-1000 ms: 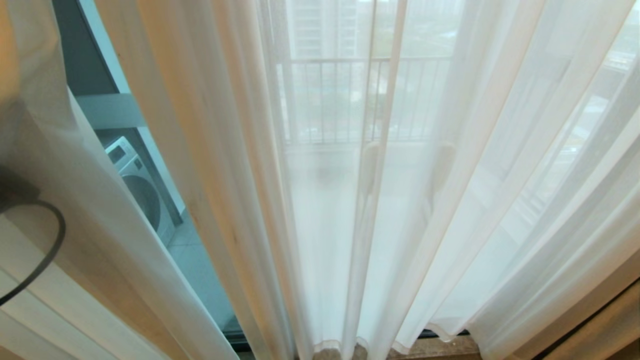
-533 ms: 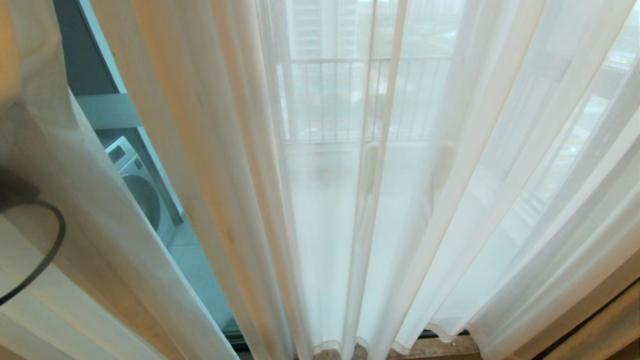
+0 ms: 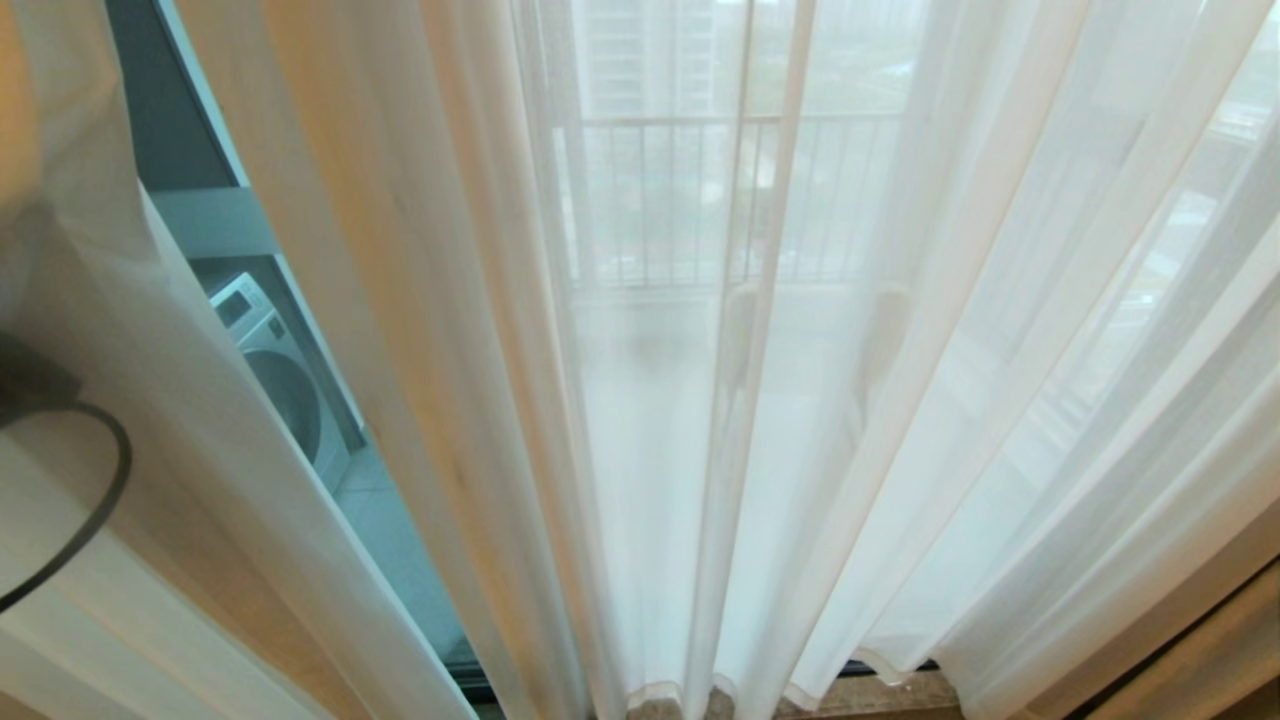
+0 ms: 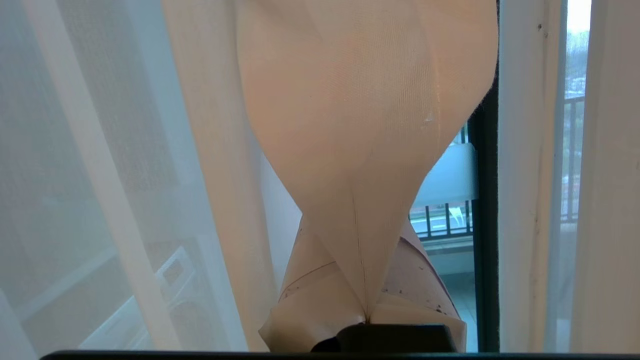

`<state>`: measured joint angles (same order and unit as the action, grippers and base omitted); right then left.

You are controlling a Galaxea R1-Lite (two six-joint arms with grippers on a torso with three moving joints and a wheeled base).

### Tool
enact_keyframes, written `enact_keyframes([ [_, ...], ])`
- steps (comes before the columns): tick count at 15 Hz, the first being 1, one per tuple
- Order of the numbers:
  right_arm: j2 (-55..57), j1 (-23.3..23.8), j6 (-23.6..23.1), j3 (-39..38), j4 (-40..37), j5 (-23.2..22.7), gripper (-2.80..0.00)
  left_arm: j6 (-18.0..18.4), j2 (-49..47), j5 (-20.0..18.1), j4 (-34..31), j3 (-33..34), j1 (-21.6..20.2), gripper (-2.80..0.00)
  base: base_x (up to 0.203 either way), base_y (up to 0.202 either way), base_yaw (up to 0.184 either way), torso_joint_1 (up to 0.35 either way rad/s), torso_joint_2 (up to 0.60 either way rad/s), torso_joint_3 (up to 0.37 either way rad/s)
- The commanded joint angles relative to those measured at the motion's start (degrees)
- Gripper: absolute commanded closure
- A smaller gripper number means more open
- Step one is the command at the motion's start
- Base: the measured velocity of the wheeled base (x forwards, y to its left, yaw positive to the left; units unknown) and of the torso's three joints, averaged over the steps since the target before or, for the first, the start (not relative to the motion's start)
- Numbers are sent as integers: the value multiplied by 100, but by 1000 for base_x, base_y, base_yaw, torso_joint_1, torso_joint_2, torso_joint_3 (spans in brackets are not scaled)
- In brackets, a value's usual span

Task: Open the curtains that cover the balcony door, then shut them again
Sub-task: Pull the inner curtains open on both sides

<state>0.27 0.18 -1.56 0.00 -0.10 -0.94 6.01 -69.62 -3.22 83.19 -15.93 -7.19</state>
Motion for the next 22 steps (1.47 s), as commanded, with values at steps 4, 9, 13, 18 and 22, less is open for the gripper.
enact_keyframes([
  [4, 0, -1, -2, 0, 1, -3, 0, -3, -34, -3, 48, 2, -1, 0, 0, 0, 0, 0, 0, 0],
  [9, 0, -1, -2, 0, 1, -3, 0, 5, -43, -12, -40, 11, -1, 0, 0, 0, 0, 0, 0, 0],
  [13, 0, -1, -2, 0, 1, -3, 0, 5, -43, -3, -48, -6, 7, 0, 0, 0, 0, 0, 0, 0],
  [18, 8, -1, -2, 0, 1, -3, 0, 5, -43, -3, -48, -15, 7, 0, 0, 0, 0, 0, 0, 0],
  [22, 8, -1, -2, 0, 1, -3, 0, 5, -43, 5, -48, -15, 7, 0, 0, 0, 0, 0, 0, 0],
])
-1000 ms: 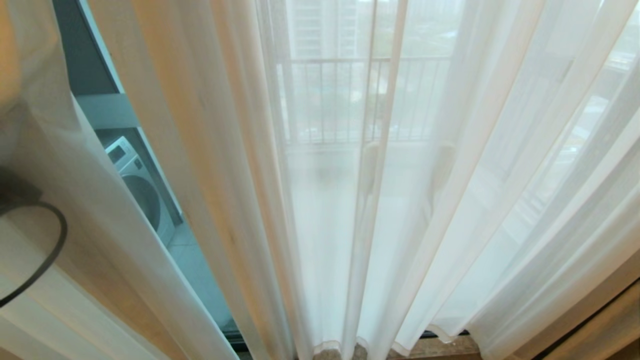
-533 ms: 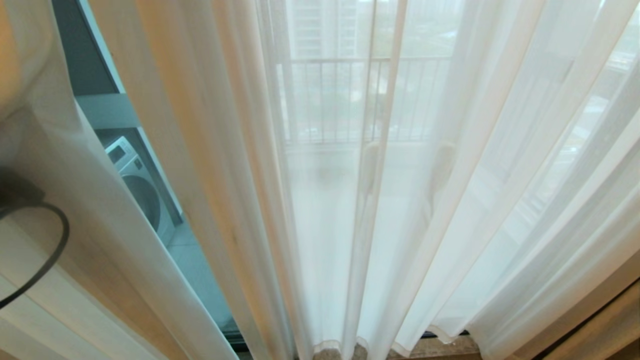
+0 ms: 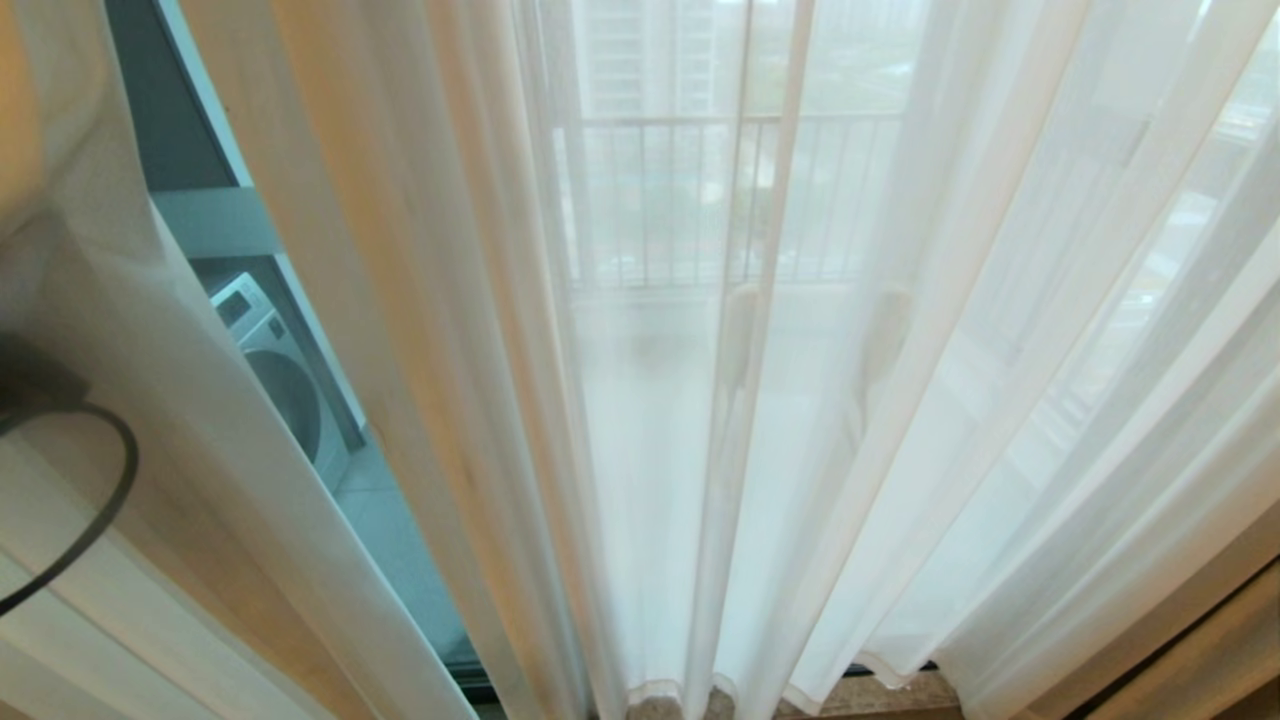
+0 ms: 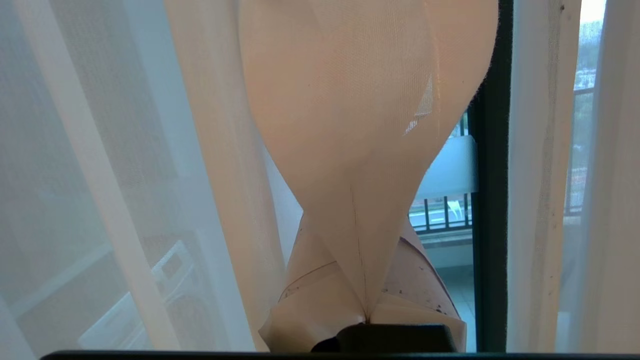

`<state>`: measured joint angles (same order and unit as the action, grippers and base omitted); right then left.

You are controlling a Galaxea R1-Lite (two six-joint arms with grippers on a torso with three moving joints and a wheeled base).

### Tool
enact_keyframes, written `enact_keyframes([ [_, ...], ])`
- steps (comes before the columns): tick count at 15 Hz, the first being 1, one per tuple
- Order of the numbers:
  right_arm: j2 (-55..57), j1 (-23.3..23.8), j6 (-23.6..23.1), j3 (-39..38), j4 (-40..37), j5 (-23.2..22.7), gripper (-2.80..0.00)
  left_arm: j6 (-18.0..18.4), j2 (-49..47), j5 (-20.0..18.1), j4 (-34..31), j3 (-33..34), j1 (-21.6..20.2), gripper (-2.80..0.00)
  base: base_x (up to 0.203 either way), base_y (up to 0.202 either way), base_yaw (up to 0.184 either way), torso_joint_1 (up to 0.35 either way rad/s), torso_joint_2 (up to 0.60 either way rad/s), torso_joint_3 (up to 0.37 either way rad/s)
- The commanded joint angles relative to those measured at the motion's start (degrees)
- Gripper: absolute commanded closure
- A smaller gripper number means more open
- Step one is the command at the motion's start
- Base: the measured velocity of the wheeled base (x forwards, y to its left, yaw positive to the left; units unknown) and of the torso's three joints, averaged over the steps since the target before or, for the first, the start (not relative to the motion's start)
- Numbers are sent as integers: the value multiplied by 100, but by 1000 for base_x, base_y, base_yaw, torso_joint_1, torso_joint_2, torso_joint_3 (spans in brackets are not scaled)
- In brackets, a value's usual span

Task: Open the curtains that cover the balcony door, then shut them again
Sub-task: Pull the inner curtains open on both sides

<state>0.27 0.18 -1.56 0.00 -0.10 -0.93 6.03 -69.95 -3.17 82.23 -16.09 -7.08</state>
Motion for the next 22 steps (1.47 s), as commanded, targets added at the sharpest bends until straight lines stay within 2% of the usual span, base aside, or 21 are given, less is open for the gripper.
enact_keyframes([
  [1, 8, -1, -2, 0, 1, -4, 0, 3, -10, 9, 48, 1, -4, 0, 0, 0, 0, 0, 0, 0],
  [6, 8, -1, -2, 0, 1, -4, 0, 3, 8, 18, 48, 10, -4, 0, 1, 40, 0, 0, 3, 1],
  [22, -9, -1, -2, 0, 1, -4, 0, 3, -19, -10, 48, 10, -4, 0, 0, 181, 4, 2, 2, 2],
])
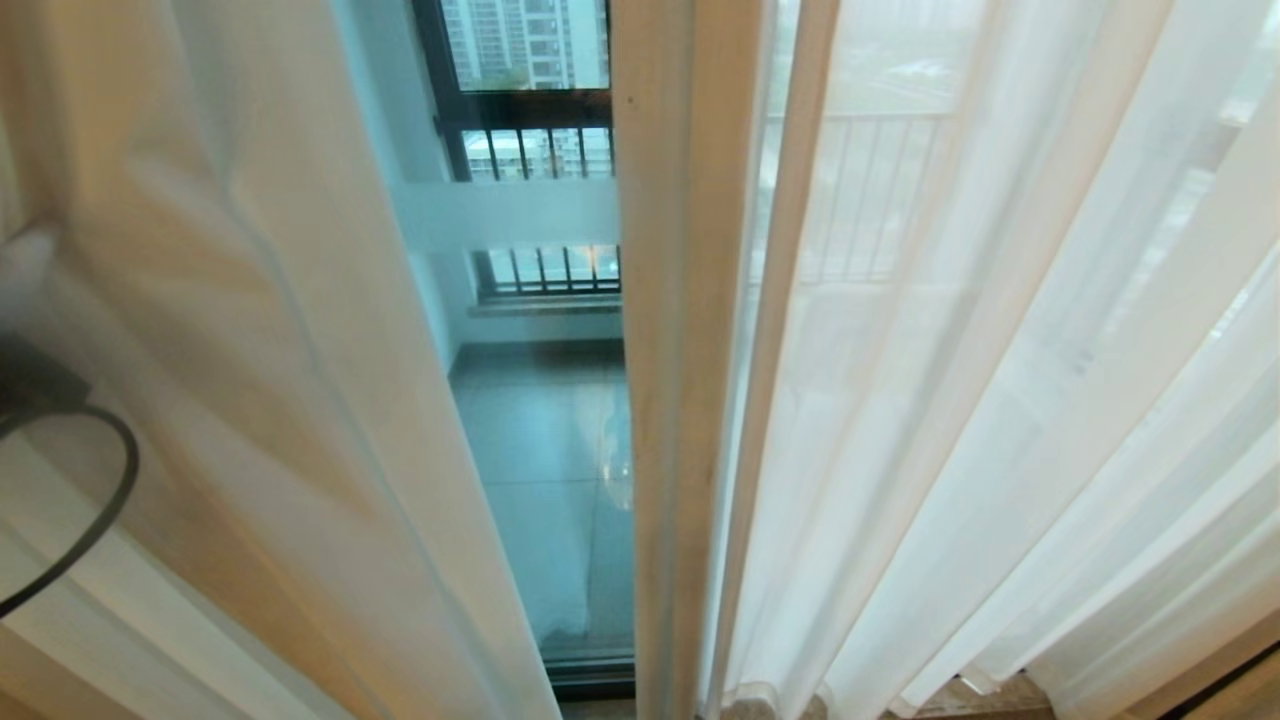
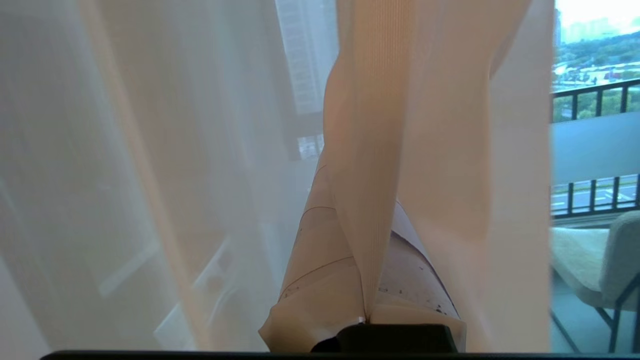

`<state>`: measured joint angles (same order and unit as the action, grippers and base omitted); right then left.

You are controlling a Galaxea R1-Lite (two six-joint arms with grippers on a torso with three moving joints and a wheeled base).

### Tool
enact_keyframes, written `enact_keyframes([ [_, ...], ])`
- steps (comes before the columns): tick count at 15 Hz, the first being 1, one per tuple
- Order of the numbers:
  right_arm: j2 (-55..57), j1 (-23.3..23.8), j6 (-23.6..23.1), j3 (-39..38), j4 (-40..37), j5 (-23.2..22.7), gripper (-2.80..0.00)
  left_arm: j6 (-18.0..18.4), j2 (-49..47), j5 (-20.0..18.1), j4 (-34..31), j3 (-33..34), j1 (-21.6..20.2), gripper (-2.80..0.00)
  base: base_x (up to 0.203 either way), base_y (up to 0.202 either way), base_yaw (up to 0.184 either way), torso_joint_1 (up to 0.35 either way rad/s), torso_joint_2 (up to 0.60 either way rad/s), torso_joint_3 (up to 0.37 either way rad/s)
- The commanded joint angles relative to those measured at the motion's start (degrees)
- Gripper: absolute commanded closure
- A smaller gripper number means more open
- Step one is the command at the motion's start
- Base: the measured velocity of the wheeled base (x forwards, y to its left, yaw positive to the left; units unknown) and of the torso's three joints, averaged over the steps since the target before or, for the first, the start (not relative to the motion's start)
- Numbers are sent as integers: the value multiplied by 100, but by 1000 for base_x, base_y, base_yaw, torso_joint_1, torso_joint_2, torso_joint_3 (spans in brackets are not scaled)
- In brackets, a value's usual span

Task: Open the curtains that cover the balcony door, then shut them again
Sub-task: Pull the inner curtains open on both sides

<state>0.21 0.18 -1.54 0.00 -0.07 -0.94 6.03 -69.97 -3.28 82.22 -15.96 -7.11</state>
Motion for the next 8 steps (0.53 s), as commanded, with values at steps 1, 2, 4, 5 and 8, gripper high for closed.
enact_keyframes([
  [1, -3, -1, -5, 0, -1, -3, 0, 3, -16, 2, 48, -4, -1, 0, 0, 182, 0, 3, -1, -1],
  [2, -3, -1, -5, 0, -1, -3, 0, 3, -16, -3, 48, -11, -2, 0, 0, 183, 1, 2, 5, 5],
  [4, -12, -1, -5, 0, -1, -3, 0, 3, -16, -6, 48, -21, -1, 0, 0, 183, 3, 2, 0, 1],
  [5, -12, -9, -5, 0, -1, -3, 0, 3, -16, -6, 48, -32, -1, 0, 0, 183, 5, 3, 2, 3],
  [8, -12, -1, -5, 0, -1, -3, 0, 3, -16, -12, 48, -115, -1, 0, 0, 185, 0, 2, 2, 0],
])
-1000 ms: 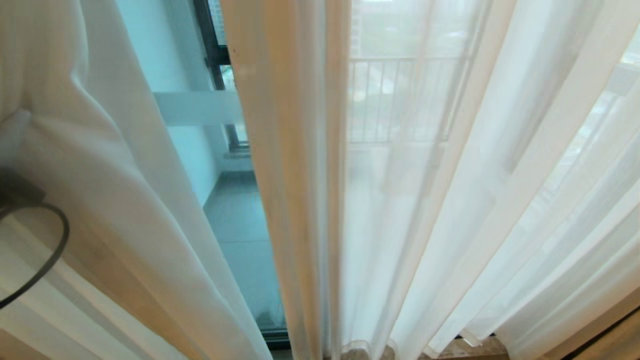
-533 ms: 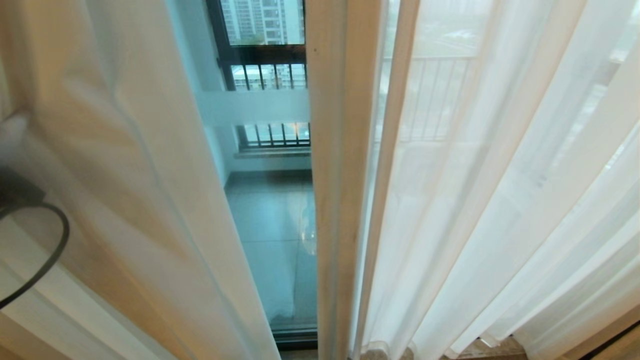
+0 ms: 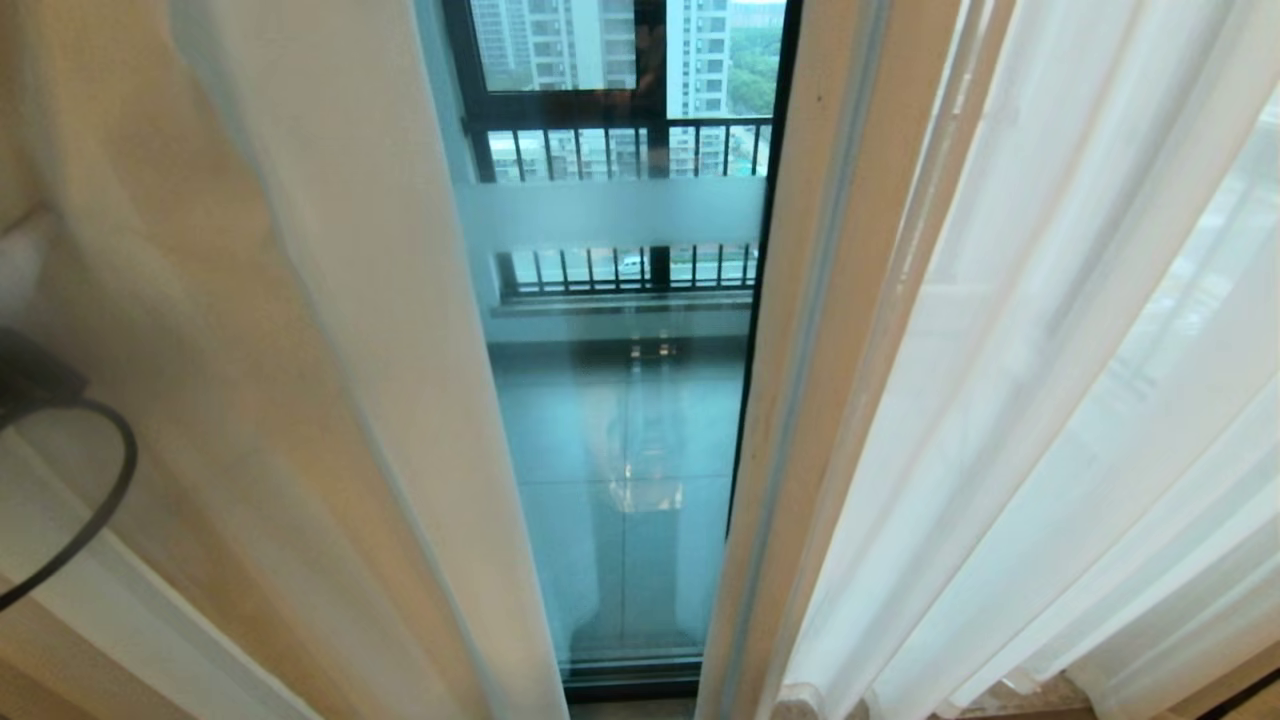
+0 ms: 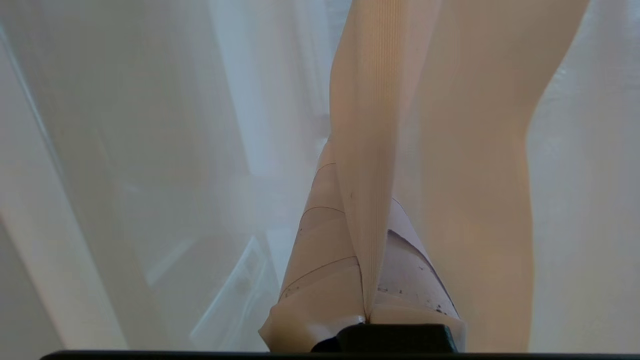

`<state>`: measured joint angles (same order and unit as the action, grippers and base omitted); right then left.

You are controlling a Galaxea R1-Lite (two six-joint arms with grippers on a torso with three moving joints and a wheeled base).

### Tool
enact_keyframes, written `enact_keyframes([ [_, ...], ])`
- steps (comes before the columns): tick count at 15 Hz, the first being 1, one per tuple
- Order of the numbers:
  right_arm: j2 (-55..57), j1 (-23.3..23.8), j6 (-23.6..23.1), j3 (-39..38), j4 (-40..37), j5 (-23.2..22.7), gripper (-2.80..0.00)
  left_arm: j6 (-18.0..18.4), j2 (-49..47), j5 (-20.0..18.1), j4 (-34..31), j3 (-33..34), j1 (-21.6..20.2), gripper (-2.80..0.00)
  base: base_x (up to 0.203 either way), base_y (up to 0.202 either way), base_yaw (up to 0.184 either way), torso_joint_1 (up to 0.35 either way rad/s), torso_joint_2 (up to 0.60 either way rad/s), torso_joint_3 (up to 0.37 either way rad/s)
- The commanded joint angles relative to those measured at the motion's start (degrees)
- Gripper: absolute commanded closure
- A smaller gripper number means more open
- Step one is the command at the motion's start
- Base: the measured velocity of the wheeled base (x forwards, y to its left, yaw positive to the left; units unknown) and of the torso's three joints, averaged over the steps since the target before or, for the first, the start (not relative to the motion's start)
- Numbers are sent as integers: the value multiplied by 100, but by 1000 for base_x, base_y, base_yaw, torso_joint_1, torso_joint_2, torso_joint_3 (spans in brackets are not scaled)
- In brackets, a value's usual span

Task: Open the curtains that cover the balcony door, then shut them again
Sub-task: Pull the inner curtains open on both sides

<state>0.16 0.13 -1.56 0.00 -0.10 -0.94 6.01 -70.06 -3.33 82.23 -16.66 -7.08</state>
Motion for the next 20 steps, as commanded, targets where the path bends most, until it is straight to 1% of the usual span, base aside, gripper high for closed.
enact_keyframes([
  [1, -7, 4, -2, 0, 1, -3, 0, 5, -23, -10, 48, -89, -4, 0, 0, 184, 3, -2, 4, 2],
  [7, -16, -4, -2, 0, 1, -3, 0, 32, -113, -19, 48, -505, -4, 0, 0, 183, 3, 3, 3, 3],
  [20, -7, 4, -2, 0, 1, -3, 0, 32, -104, -25, 57, -695, -4, 0, 0, 184, 2, 2, 4, 2],
])
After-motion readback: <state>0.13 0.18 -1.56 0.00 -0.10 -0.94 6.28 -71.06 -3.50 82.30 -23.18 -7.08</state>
